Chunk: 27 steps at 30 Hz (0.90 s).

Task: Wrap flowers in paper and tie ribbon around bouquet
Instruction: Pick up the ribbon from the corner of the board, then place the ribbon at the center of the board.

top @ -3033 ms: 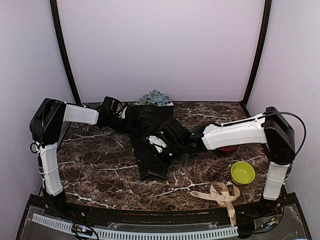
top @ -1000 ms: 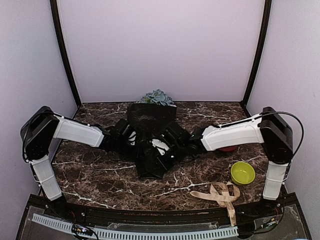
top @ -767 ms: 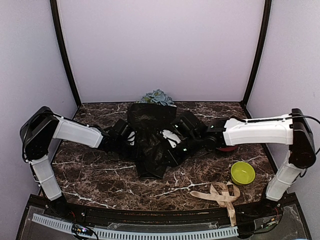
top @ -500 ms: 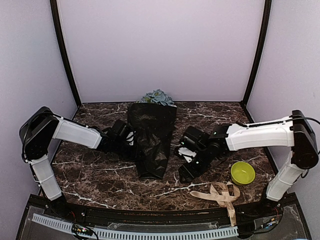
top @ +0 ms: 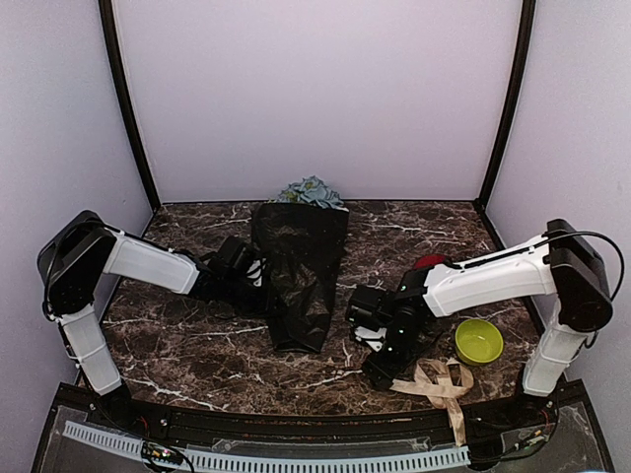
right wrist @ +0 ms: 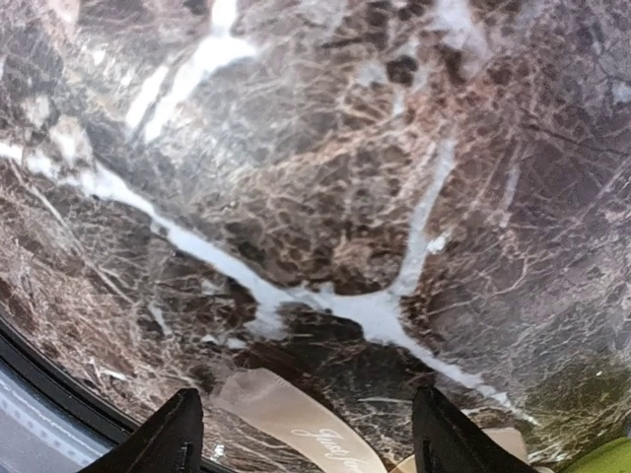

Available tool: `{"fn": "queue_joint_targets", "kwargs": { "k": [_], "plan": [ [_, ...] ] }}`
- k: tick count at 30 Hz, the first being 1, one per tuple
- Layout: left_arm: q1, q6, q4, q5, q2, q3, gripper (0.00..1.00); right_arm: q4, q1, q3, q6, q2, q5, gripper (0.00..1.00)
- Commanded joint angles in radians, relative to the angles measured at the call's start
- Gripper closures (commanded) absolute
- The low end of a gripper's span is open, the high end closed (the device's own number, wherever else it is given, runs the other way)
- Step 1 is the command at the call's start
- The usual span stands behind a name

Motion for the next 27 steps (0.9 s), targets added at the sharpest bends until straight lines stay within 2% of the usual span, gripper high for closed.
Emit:
{"fn": "queue_joint_targets", "kwargs": {
  "k": [1, 2, 3, 6, 8, 12, 15, 18, 23, 25, 27],
  "plan": [
    [0.005, -0.003, -0.062, -0.011, 0.016, -0.041, 0.72, 0.021, 0.016, -0.018, -0.01, 0.038, 0.019, 0.3],
    [0.005, -0.004, -0.061, -0.011, 0.017, -0.041, 0.72, 0.028, 0.017, -0.017, -0.009, 0.045, 0.027, 0.34],
    [0.005, -0.004, -0.061, -0.011, 0.018, -0.041, 0.72, 0.031, 0.017, -0.012, -0.007, 0.05, 0.034, 0.44],
    [0.006, -0.003, -0.06, -0.01, 0.018, -0.042, 0.72, 0.038, 0.019, 0.006, -0.011, 0.056, 0.05, 0.79],
    [0.007, -0.004, -0.059, -0.009, 0.018, -0.042, 0.72, 0.046, 0.018, 0.023, -0.021, 0.048, 0.056, 0.98],
    [0.006, -0.005, -0.057, -0.009, 0.018, -0.044, 0.72, 0.045, -0.013, 0.074, -0.03, 0.025, 0.18, 1.0],
    [0.007, -0.005, -0.057, -0.008, 0.018, -0.045, 0.72, 0.013, -0.121, 0.158, -0.047, 0.0, 0.344, 1.0],
    [0.008, -0.006, -0.055, -0.007, 0.016, -0.047, 0.72, -0.014, -0.252, 0.327, -0.099, -0.055, 0.474, 1.0],
    [0.009, -0.007, -0.051, -0.006, 0.016, -0.051, 0.72, -0.02, -0.436, 0.787, -0.231, -0.134, 0.557, 1.0],
    [0.01, -0.008, -0.05, -0.005, 0.016, -0.051, 0.72, 0.002, -0.473, 1.015, -0.284, -0.135, 0.605, 1.0],
    [0.011, -0.008, -0.051, -0.005, 0.016, -0.051, 0.72, 0.073, -0.485, 1.173, -0.343, -0.19, 0.666, 1.0]
  ]
}}
